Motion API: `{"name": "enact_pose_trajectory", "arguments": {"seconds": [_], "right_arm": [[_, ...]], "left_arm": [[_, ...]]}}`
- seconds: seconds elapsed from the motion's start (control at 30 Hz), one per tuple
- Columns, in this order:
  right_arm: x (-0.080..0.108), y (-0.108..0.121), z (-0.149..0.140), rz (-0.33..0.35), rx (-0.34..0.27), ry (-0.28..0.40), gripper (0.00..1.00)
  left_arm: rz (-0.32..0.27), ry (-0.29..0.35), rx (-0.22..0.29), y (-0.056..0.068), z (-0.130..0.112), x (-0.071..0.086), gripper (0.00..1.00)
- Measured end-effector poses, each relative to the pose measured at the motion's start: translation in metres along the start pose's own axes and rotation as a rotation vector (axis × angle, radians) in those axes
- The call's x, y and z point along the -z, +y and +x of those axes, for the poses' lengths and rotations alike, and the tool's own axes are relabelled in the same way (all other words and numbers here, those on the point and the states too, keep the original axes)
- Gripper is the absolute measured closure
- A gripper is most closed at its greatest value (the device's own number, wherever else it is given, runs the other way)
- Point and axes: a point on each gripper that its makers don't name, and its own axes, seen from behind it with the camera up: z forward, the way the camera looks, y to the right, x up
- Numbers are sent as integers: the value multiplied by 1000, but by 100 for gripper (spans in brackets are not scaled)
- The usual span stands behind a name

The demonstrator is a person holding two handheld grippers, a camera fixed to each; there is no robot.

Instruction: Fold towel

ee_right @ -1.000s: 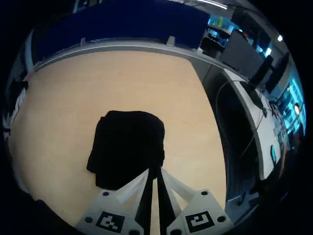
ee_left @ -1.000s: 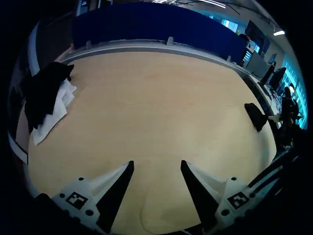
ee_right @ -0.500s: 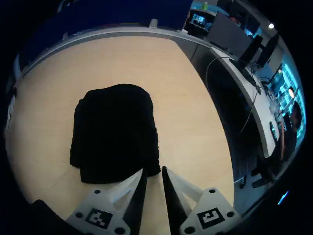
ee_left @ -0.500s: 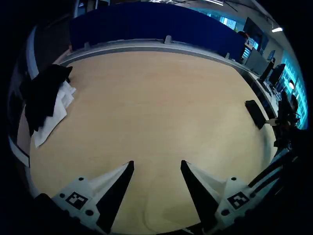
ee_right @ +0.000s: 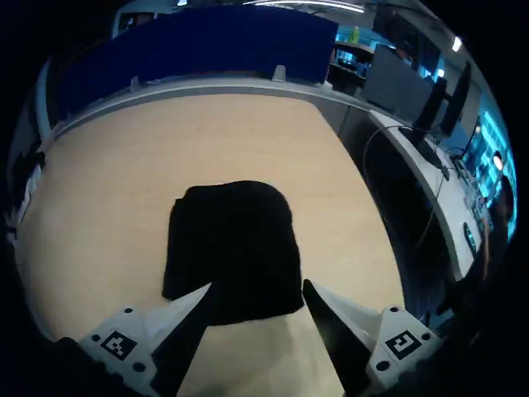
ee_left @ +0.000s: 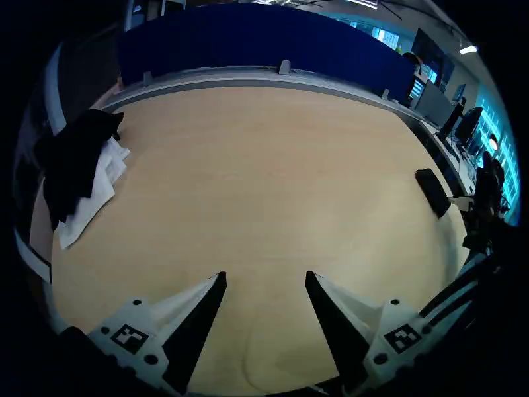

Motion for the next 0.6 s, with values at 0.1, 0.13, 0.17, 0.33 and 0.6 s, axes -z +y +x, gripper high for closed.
{"name": "enact_pose_trajectory", "arguments": {"seconds": [0.1,0.13,0.17,0.33,0.6], "right_arm": [[-4,-11,-7,19,16,-15,3],[-6,-14,-12,22,22,-26,3],[-7,-16,-15,25,27,-35,3],[-17,-24,-30,31,27,-72,3],[-23,-28,-29,43,-35,-67,4]], "left_arm": [[-1,1,0,1,0,0,12],[-1,1,-1,1,0,1,12],[-1,1,-2,1,0,1,12],[2,1,-3,0,0,3,12],[5,3,-6,0,1,9,12]]}}
